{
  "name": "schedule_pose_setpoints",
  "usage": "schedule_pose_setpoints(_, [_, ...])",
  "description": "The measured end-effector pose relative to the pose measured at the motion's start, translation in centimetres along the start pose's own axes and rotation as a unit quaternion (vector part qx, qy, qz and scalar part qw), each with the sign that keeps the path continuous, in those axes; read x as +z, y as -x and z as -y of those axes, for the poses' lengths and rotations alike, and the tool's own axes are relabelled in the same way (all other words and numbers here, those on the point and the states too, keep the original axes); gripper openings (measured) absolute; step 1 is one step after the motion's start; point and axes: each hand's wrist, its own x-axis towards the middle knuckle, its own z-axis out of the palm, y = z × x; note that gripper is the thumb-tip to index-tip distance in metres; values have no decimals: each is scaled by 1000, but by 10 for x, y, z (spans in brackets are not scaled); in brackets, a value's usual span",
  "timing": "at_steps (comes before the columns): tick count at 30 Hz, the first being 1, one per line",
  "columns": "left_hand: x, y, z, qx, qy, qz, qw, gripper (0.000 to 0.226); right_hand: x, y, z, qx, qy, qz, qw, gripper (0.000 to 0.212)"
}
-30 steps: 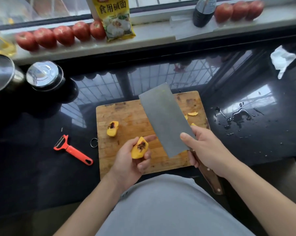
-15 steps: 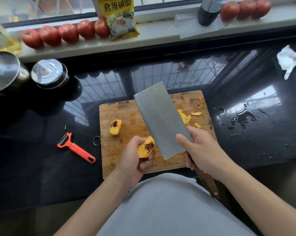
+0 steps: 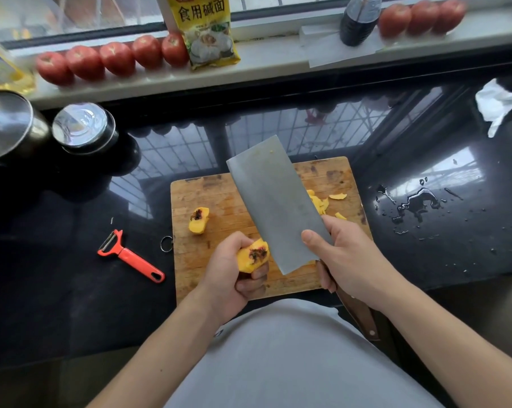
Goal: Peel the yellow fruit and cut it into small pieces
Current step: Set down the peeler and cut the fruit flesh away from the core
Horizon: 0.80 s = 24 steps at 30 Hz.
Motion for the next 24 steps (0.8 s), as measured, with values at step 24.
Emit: schedule_pose_setpoints(24, [11,-7,10,-11,30,-31,999,28,4,1,-1,63,-42,7,997,18])
